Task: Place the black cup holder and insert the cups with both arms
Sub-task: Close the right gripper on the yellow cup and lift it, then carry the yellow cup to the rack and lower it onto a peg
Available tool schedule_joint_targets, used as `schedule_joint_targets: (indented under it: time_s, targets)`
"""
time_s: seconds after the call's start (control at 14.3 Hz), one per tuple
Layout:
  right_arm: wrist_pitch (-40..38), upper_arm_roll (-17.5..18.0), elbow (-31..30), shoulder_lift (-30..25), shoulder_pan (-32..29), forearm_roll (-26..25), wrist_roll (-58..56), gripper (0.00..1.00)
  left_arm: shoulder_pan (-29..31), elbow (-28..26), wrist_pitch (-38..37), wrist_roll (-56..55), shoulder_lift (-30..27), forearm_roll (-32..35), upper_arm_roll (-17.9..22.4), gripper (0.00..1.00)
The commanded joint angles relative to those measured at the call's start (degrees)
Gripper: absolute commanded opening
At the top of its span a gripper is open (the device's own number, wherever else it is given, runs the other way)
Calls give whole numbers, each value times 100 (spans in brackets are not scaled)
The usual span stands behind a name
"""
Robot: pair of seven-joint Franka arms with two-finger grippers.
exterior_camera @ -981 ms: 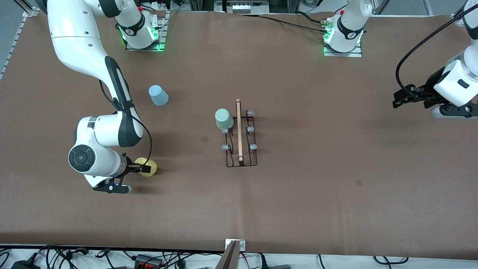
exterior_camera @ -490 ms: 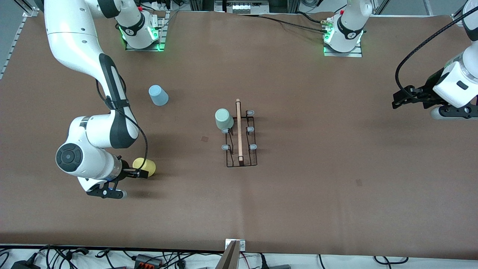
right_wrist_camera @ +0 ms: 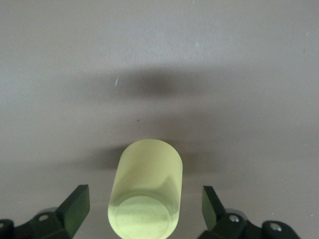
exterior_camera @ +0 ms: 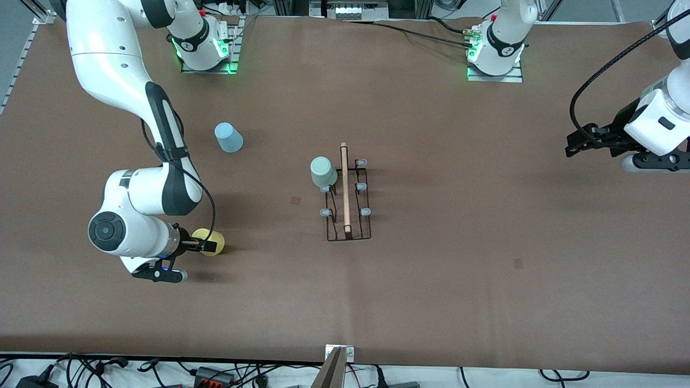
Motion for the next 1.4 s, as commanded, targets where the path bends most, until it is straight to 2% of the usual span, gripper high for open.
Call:
schedule_joint_targets:
  time_s: [0.0,0.42,0.49,0.7,0.77,0.91,1.05,1.19,1.33]
  targets:
    - [-87,68,-32,-13,-53,328,-74,100,-2,-13,-17,-10,-32,-56,-3,100]
    - [-104,68,-137,84,-36,330,-127,100,-2,-13,-17,16,-32,-56,-12,100]
    - [-104,68,-163,84,-45,312,-127,93,-2,-13,-17,-1,-32,-56,-12,100]
    - [-227,59,-120,49,-45,268,-127,41,-2,-13,-17,-10,-32,-56,-20,100]
    - [-323,50,-93,22,-27,277,-119,33,-2,-13,-17,-10,-32,-56,-20,100]
    - [-656,50,309,-22,43,286,-75,28,-10,-4,-17,-10,-32,-56,-20,100]
    - [-1104,77,923,-66,166,312,-48,28,-10,-4,-17,-10,-23,-56,-20,100]
    - [-1369,42,1277,-179,612,303,30,28,-2,-4,-17,-10,-23,-56,-12,100]
    - [-1379,59,1287,-381,1122,321,817,28,-2,-4,-17,-10,-23,-56,-12,100]
